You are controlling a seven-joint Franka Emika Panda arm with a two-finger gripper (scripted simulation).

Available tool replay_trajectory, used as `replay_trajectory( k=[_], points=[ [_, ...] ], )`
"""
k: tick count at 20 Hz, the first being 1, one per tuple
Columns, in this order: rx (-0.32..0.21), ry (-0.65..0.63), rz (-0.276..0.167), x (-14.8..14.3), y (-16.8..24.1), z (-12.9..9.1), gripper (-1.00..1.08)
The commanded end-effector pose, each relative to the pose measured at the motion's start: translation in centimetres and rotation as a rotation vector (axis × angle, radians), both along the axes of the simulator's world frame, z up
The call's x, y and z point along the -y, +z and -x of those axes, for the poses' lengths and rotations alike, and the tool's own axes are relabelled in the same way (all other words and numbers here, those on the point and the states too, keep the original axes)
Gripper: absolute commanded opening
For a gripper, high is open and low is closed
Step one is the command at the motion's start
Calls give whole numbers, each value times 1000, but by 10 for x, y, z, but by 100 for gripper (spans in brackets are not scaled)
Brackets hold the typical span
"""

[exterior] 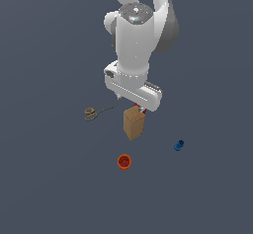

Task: Pick up a designated object from a clutter of objects.

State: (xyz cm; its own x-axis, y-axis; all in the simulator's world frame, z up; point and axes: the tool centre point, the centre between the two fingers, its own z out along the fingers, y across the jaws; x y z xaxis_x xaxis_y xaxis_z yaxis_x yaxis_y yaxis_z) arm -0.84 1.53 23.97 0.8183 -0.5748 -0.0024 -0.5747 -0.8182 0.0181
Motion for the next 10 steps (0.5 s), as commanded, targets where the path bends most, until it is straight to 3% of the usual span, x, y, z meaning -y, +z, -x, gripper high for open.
replay_trajectory(
  k=[1, 10],
  points=[
    [3, -62, -1, -2, -6, 0, 100],
    [10, -276, -6, -11, -29, 3, 100]
  ],
)
